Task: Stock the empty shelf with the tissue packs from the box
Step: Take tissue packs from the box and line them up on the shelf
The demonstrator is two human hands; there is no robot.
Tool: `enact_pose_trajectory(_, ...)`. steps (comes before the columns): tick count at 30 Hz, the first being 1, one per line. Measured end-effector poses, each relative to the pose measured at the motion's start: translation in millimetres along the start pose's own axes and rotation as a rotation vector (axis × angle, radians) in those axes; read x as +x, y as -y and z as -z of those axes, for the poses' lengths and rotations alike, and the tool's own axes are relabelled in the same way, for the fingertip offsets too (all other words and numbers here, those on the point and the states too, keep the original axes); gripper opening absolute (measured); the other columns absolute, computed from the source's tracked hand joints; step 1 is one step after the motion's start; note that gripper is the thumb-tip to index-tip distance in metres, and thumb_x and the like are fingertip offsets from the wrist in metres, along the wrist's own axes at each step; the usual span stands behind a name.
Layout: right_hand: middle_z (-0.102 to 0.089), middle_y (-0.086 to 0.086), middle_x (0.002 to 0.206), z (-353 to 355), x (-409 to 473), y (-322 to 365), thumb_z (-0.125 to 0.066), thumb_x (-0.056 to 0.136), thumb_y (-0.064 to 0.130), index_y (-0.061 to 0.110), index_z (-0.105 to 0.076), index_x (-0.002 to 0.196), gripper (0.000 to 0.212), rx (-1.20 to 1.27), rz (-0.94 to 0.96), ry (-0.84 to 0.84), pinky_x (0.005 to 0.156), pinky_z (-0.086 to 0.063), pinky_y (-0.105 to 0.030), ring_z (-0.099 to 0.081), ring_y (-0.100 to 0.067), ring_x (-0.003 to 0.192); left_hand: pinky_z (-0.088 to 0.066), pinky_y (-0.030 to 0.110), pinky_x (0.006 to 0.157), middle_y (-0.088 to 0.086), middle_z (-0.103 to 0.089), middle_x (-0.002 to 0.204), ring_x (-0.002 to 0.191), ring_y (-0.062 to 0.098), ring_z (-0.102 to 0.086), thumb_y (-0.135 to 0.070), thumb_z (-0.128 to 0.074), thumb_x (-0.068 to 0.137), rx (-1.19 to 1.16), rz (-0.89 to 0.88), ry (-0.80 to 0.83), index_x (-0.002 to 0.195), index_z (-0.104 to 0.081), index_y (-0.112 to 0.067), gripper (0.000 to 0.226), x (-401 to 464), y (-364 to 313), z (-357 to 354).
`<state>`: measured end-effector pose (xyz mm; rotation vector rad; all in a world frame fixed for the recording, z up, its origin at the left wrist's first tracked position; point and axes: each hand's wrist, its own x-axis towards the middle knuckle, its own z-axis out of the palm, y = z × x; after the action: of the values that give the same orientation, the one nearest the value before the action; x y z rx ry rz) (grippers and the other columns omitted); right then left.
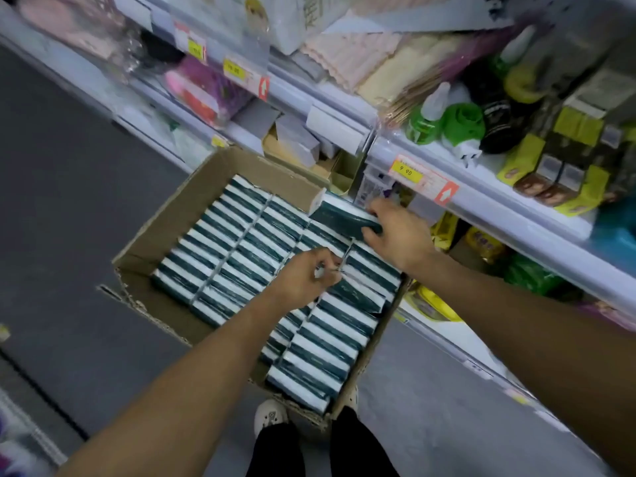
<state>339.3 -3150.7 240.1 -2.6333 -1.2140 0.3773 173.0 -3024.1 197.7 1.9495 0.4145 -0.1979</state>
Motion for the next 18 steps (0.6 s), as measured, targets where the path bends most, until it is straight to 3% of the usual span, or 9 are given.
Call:
enact_pose_trajectory(1, -0.060, -0.006, 0.110, 7.9, -8.0, 1.0, -0.055, 0.092, 0.036, 0.021, -0.048, 0.115, 0.028, 0.031, -0.034, -0.015, 0.072, -0.052, -0.038, -0.060, -0.027, 0.094, -0.045, 0.019, 0.078, -0.004, -0.061, 0.091, 0.088, -0.012, -0.057, -0.022, -0.058, 0.098, -0.061, 0.013, -0.037, 0.084, -0.052, -0.007, 0.022, -5.4, -7.3, 8.0)
enact_pose_trajectory(4, -0.061, -0.006, 0.095, 28.3, -32.6, 6.8, -0.054, 0.094, 0.036, 0.019, -0.045, 0.118, 0.030, 0.127, -0.109, -0.045, 0.065, -0.052, -0.041, -0.060, -0.028, 0.081, -0.035, 0.025, 0.065, -0.002, -0.044, 0.069, 0.063, 0.002, -0.045, -0.022, -0.050, 0.102, -0.079, 0.076, -0.258, 0.084, -0.044, -0.009, 0.023, -15.2, -31.0, 31.2)
enact_pose_trajectory(7, -0.060, -0.008, 0.079, 47.9, -53.4, 19.8, -0.057, 0.095, 0.032, 0.014, -0.047, 0.125, 0.036, 0.392, -0.167, -0.129, 0.065, -0.049, -0.039, -0.059, -0.024, 0.074, -0.037, 0.017, 0.059, 0.000, -0.049, 0.073, 0.067, 0.008, -0.046, -0.027, -0.048, 0.102, -0.042, 0.113, -0.432, 0.093, -0.046, -0.007, 0.022, -23.1, -51.0, 54.4)
enact_pose_trajectory(10, -0.058, -0.016, 0.073, 70.2, -70.2, 36.7, -0.060, 0.095, 0.027, 0.018, -0.048, 0.125, 0.034, 0.618, -0.197, -0.225, 0.070, -0.047, -0.042, -0.058, -0.029, 0.071, -0.042, 0.029, 0.070, 0.004, -0.060, 0.084, 0.078, 0.017, -0.056, -0.030, -0.049, 0.102, -0.061, 0.043, -0.485, 0.101, -0.055, -0.010, 0.021, -34.0, -62.7, 76.0)
enact_pose_trajectory(12, -0.059, -0.024, 0.081, 86.3, -81.2, 49.1, -0.061, 0.095, 0.024, 0.024, -0.050, 0.129, 0.036, 0.714, -0.154, -0.268, 0.076, -0.047, -0.047, -0.058, -0.034, 0.077, -0.041, 0.031, 0.071, 0.003, -0.063, 0.082, 0.077, 0.016, -0.056, -0.033, -0.048, 0.102, -0.017, -0.028, -0.489, 0.091, -0.062, -0.011, 0.029, -44.3, -71.8, 91.0)
enact_pose_trajectory(14, -0.059, -0.029, 0.092, 101.6, -90.0, 59.5, -0.062, 0.095, 0.022, 0.029, -0.055, 0.128, 0.035, 0.752, -0.112, -0.291, 0.083, -0.049, -0.046, -0.059, -0.037, 0.088, -0.039, 0.031, 0.063, -0.001, -0.057, 0.066, 0.064, 0.012, -0.051, -0.041, -0.048, 0.100, -0.018, -0.054, -0.488, 0.068, -0.059, -0.012, 0.045, -54.9, -84.7, 105.8)
enact_pose_trajectory(16, -0.059, -0.024, 0.082, 115.3, -95.3, 69.2, -0.062, 0.094, 0.023, 0.034, -0.060, 0.121, 0.030, 0.773, -0.100, -0.326, 0.081, -0.053, -0.048, -0.064, -0.033, 0.085, -0.033, 0.032, 0.056, -0.004, -0.045, 0.053, 0.052, 0.009, -0.042, -0.050, -0.048, 0.097, -0.014, -0.069, -0.501, 0.053, -0.045, -0.016, 0.055, -64.3, -101.6, 120.7)
enact_pose_trajectory(18, -0.053, -0.019, 0.072, 129.7, -99.8, 78.4, -0.063, 0.094, 0.023, 0.040, -0.062, 0.115, 0.027, 0.769, -0.095, -0.378, 0.075, -0.054, -0.051, -0.063, -0.036, 0.079, -0.030, 0.035, 0.055, 0.002, -0.039, 0.053, 0.051, 0.013, -0.038, -0.062, -0.045, 0.092, -0.007, -0.096, -0.521, 0.054, -0.038, -0.011, 0.065, -67.8, -114.2, 135.0)
